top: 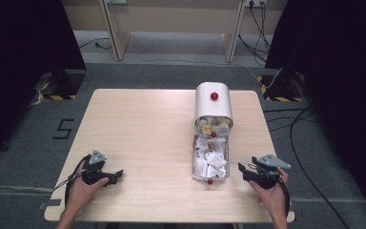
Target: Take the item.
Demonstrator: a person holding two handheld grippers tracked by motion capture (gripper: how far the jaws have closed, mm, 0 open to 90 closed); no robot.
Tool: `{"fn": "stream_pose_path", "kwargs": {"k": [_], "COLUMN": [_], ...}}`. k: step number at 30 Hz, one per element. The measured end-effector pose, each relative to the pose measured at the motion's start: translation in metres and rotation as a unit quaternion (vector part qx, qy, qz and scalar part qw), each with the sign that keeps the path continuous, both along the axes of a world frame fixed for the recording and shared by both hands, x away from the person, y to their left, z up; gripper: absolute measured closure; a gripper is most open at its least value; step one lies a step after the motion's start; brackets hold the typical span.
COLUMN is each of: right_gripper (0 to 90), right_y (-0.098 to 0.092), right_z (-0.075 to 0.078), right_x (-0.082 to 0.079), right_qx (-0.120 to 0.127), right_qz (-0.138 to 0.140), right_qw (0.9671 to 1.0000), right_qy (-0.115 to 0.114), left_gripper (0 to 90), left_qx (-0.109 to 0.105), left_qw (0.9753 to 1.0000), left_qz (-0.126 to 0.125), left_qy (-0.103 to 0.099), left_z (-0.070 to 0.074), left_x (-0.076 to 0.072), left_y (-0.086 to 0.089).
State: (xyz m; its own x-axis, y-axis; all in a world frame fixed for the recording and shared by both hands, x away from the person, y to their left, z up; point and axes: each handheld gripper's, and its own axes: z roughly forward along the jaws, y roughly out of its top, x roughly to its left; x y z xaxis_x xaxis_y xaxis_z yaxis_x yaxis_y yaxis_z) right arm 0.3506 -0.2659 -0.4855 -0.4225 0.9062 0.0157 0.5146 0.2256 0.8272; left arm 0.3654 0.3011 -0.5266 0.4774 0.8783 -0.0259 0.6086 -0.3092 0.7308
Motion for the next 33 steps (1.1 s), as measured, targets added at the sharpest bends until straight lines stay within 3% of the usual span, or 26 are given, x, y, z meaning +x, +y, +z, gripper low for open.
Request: {"fn": "stream_pose_path", "kwargs": {"k": [15,33], "right_gripper": [40.1,40.3], "right_y": [0.012,0.036], "right_z": [0.024,0.046], "right_x": [-0.009,-0.011], "right_qx": [0.005,0.008], "right_qz": [0.031,0.075], "right_qw": [0.9992,0.9958], "right_qy": [-0.026,-0.053], "left_gripper": [1.4,1.3], "left_qx": [0.000,0.000], "left_qw": [1.0000,1.0000], "left_qz": [0.000,0.000], "left_qy": [0.000,0.000], "left_z": [0.000,0.000], "left_x": [0.000,0.000], "left_y": [0.000,0.000]}}
